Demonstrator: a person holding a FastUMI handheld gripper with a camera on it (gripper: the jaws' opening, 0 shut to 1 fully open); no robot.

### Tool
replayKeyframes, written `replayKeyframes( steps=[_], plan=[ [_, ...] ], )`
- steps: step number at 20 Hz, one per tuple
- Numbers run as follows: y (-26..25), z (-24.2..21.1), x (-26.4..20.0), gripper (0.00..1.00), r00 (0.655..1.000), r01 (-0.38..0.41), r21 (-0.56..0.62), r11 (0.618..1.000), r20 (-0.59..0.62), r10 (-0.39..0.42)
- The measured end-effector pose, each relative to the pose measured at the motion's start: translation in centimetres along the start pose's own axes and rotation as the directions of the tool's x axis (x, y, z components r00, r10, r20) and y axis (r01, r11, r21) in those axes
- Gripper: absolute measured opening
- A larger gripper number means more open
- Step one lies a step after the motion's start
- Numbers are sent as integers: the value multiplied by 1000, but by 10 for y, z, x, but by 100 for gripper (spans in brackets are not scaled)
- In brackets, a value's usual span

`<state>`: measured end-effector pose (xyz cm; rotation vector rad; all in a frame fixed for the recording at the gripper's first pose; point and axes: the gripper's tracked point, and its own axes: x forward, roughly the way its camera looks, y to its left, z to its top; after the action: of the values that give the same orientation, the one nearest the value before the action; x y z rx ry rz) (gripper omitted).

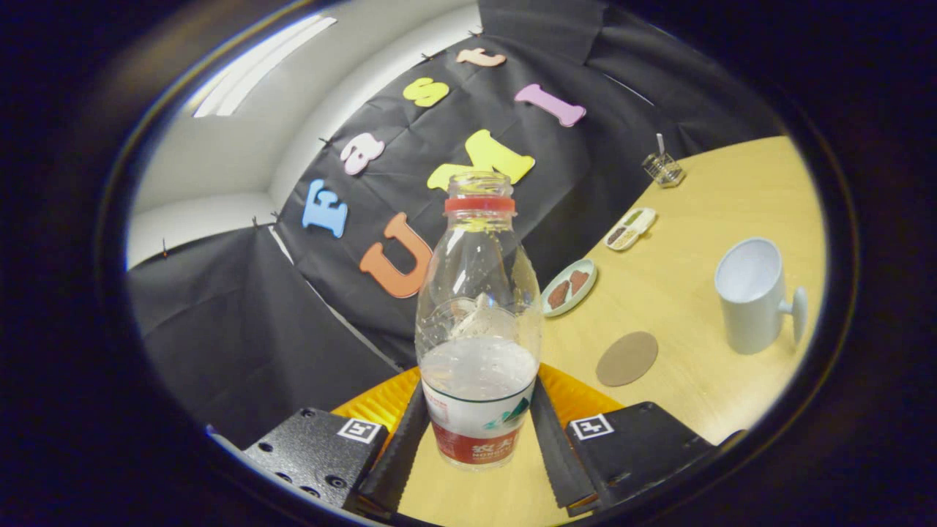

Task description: Take the bottle from table, then pour the juice into the cup, finally place the bottle on the coaster

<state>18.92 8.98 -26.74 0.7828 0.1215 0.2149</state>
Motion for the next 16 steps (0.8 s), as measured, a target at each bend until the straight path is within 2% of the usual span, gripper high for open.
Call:
replayKeyframes(
  steps=[3,6,10,16],
  plan=[
    [-5,1,5,79,1000,0,70,998,4,0],
    [-3,2,2,78,999,-32,165,986,20,29],
    [-11,7,-4,78,998,-41,309,950,53,26],
    [-11,21,-1,78,997,-45,408,912,71,18]
  ],
)
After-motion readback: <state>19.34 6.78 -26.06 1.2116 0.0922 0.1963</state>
